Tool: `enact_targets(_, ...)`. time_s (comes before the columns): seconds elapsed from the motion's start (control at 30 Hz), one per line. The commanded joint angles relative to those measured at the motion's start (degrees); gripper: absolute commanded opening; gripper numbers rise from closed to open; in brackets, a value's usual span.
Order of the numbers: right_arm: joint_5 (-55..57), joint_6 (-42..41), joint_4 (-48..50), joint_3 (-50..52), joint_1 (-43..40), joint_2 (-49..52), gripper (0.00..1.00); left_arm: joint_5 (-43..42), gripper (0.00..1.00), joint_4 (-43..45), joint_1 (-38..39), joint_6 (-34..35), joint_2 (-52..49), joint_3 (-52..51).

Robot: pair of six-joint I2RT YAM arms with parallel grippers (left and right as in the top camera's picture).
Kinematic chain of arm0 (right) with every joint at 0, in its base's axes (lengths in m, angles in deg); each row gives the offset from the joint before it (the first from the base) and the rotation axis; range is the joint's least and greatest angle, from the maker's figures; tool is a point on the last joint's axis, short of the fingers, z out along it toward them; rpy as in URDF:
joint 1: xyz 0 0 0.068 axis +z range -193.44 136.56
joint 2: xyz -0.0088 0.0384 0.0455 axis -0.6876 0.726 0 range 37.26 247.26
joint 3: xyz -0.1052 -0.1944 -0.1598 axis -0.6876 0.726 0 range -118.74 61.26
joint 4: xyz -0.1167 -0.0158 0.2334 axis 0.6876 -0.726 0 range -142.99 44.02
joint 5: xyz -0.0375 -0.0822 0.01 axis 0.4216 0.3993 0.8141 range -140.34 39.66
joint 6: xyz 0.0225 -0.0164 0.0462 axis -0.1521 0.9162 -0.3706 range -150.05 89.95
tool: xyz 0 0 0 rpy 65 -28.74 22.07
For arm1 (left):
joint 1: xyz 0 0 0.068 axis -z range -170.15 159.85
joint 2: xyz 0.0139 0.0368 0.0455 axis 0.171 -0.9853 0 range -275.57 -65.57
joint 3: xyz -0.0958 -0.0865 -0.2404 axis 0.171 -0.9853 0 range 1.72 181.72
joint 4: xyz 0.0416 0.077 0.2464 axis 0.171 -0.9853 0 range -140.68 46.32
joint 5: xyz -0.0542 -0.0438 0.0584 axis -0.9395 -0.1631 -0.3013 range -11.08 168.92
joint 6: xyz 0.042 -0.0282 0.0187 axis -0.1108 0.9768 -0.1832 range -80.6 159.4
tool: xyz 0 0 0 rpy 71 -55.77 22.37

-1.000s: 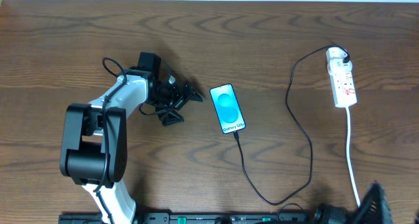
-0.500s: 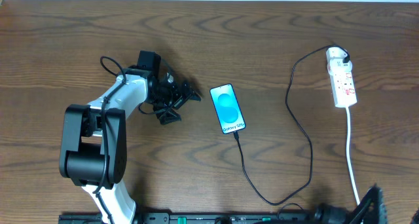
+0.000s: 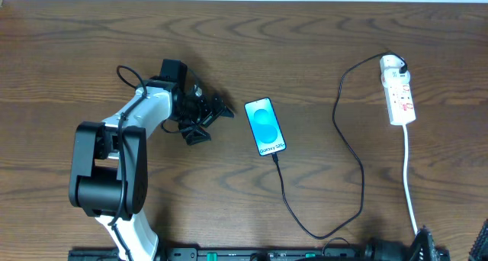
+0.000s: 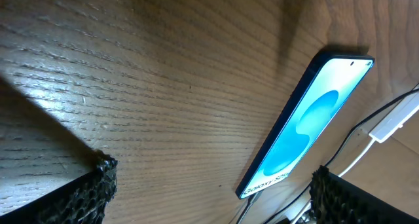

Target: Plug charger to phone and switch on socket

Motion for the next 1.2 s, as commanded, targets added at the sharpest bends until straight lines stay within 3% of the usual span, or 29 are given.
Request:
enact_targets(0.0, -0.17, 0.37, -0.04, 0.11, 3.96, -0.13, 0.99, 6.34, 0.98, 0.07, -0.26, -0.61, -0.87, -0.35)
enact_targets(0.37, 1.81, 0.61, -0.66, 2.36, 17.09, -0.15, 0.99, 6.34, 0.98, 0.07, -0.26, -0.61, -0.87, -0.35)
enact_targets(0.63, 7.85, 0.57, 0.15, 6.29, 17.42, -0.13, 0.99, 6.34, 0.98, 0.07, -0.26, -0.61, -0.87, -0.35)
enact_targets(1.17, 13.64, 0.61, 11.76, 33.00, 17.11, -0.13, 0.99, 6.34, 0.98, 0.07, -0.26, -0.61, -0.87, -0.35)
